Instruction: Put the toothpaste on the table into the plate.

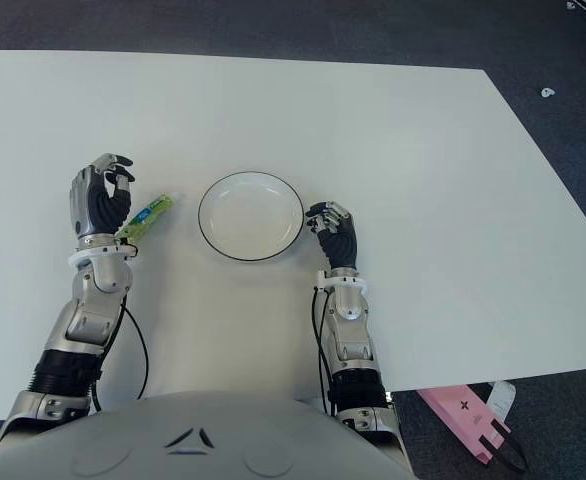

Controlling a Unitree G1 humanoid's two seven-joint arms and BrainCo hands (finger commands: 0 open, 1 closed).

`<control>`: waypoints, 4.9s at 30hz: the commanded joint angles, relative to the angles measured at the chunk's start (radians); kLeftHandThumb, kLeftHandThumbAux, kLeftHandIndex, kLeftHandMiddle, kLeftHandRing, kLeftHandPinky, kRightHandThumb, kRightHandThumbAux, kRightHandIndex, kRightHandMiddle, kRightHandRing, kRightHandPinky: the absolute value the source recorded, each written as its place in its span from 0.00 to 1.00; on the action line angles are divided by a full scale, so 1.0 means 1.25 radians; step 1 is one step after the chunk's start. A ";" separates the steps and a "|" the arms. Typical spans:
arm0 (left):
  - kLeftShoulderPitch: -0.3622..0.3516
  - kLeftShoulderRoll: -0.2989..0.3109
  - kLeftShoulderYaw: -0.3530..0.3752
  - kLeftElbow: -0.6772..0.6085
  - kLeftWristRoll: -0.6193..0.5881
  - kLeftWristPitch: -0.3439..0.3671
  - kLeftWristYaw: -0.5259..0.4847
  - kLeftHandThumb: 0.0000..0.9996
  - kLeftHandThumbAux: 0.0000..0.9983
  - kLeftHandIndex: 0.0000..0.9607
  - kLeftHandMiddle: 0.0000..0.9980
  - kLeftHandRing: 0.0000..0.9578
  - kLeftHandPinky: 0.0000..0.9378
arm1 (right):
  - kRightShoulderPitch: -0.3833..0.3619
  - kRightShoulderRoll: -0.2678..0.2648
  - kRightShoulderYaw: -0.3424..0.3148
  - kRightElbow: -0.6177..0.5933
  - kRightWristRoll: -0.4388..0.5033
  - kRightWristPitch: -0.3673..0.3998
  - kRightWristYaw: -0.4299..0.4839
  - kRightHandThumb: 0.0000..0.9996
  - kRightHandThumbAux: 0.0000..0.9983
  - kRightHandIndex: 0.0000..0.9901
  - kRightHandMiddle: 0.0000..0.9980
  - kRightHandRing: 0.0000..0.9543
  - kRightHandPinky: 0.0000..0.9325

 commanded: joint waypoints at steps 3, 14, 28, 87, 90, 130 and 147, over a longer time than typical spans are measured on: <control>0.028 0.001 -0.008 -0.039 0.015 0.021 -0.038 0.85 0.67 0.41 0.55 0.92 0.93 | 0.031 0.004 0.002 0.036 0.003 0.034 -0.002 0.71 0.73 0.43 0.50 0.54 0.56; 0.061 0.072 -0.006 -0.077 0.027 -0.009 -0.117 0.85 0.66 0.42 0.57 0.89 0.86 | 0.035 0.006 0.004 0.030 0.003 0.038 -0.002 0.71 0.73 0.43 0.50 0.55 0.56; 0.093 0.240 -0.090 -0.247 0.245 0.257 -0.582 0.65 0.36 0.30 0.39 0.40 0.41 | 0.036 0.006 0.004 0.035 0.006 0.025 0.000 0.71 0.73 0.43 0.51 0.53 0.55; -0.035 0.256 -0.193 -0.108 0.538 0.374 -0.859 0.39 0.20 0.00 0.04 0.00 0.03 | 0.040 0.010 0.007 0.019 0.009 0.035 0.012 0.70 0.73 0.43 0.52 0.54 0.56; -0.042 0.253 -0.199 -0.094 0.540 0.374 -0.857 0.38 0.19 0.00 0.04 0.01 0.03 | 0.040 0.010 0.006 0.018 0.009 0.037 0.011 0.71 0.73 0.43 0.51 0.54 0.56; -0.028 0.114 -0.191 0.140 0.391 0.390 -0.472 0.55 0.26 0.11 0.20 0.16 0.27 | 0.051 -0.001 -0.007 0.008 0.018 0.037 0.017 0.71 0.73 0.43 0.50 0.54 0.56; -0.034 0.089 -0.156 0.172 0.294 0.368 -0.349 0.84 0.65 0.44 0.52 0.73 0.80 | 0.056 0.000 -0.007 0.001 0.019 0.032 0.014 0.71 0.73 0.43 0.50 0.54 0.55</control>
